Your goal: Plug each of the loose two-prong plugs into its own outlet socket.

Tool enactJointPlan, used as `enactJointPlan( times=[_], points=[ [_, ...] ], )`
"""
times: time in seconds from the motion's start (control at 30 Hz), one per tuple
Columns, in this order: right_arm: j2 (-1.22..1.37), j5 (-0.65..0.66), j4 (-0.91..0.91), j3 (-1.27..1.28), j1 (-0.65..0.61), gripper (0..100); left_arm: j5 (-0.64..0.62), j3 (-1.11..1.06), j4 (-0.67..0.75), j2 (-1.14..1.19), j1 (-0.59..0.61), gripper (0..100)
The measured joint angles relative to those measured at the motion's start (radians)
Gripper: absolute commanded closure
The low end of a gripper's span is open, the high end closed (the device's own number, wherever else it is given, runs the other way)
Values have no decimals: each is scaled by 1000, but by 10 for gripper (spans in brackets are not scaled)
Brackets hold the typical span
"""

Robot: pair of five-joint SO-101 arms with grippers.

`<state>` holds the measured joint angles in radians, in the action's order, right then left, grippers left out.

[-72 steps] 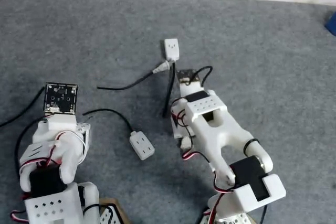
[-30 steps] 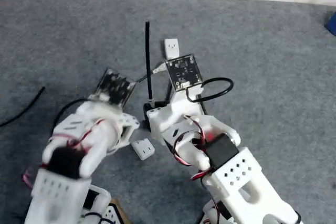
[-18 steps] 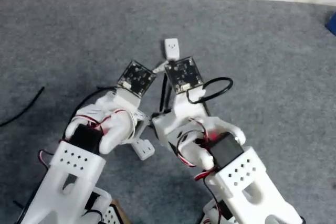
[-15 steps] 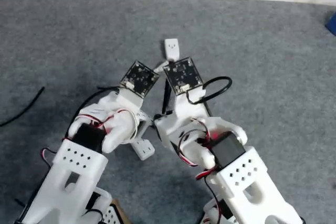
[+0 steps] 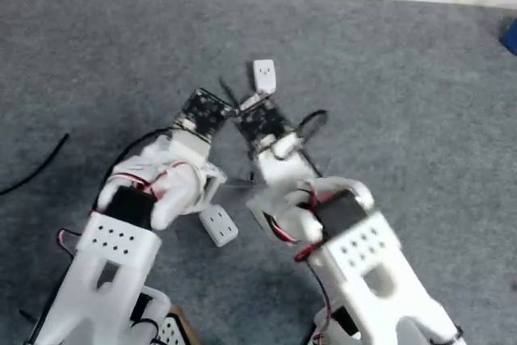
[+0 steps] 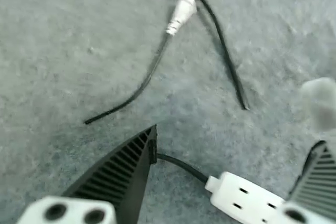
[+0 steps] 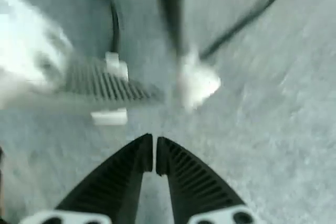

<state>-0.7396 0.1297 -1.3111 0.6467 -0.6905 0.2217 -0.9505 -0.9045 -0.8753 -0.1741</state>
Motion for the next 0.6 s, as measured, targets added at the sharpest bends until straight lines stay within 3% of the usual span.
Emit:
enactJointPlan(
  times=[0.2,0.4,0.6],
  points=[
    [-14,43,-77,11,8,992,8,0,5,2,21,579],
    [-60,23,-18,31,11,985,28,0,5,2,64,579],
    [167,83,181,54,9,728,-31,0,8,2,229,579]
  ],
)
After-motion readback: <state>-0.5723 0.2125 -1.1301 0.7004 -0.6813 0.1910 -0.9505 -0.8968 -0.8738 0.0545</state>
